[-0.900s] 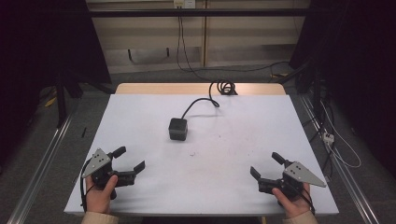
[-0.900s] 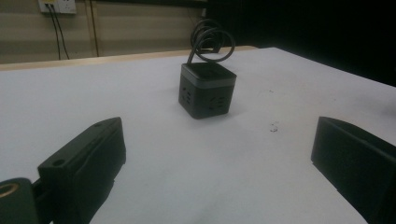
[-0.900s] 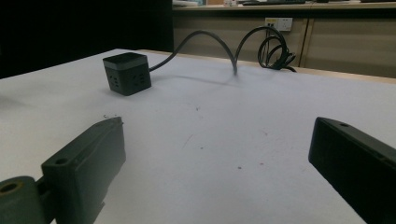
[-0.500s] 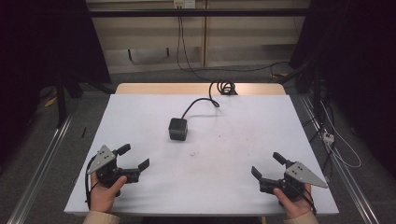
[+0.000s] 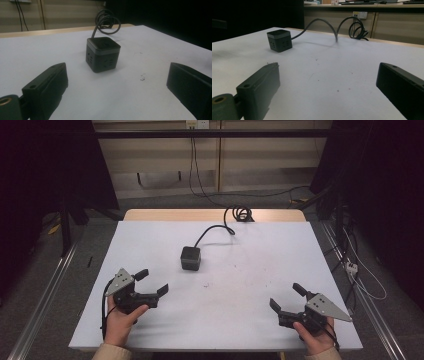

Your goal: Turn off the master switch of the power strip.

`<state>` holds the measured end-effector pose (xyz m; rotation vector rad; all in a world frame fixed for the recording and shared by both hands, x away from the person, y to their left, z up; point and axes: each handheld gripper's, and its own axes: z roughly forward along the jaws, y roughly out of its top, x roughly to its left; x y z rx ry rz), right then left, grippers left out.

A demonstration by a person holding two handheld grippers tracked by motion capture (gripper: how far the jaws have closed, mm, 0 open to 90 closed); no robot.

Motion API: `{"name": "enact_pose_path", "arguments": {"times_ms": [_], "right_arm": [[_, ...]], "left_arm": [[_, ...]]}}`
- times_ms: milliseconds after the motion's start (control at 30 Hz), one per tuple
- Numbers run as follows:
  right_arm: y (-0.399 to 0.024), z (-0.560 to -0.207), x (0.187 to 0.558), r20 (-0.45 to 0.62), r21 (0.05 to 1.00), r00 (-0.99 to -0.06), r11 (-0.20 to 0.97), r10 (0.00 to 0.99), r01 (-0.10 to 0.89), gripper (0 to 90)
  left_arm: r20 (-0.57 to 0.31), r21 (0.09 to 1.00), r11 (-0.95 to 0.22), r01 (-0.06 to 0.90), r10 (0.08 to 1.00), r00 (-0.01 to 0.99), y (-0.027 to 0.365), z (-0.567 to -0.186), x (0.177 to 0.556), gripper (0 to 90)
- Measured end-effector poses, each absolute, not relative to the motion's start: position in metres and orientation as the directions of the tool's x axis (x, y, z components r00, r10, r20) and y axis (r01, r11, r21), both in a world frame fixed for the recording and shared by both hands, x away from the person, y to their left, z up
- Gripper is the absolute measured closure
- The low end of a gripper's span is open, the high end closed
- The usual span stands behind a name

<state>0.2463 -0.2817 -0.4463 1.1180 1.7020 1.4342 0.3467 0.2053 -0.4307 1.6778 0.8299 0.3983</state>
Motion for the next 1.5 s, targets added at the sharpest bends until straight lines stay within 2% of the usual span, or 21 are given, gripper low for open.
{"name": "enact_pose_path", "arguments": {"times_ms": [1500], "right_arm": [[-0.278, -0.445, 0.25, 0.043, 0.979, -0.454, 0.052, 0.89, 0.195, 5.0]], "left_arm": [[-0.137, 0.942, -0.125, 0.312, 0.705, 0.696, 0.177, -0.428, 0.374, 5.6]]}}
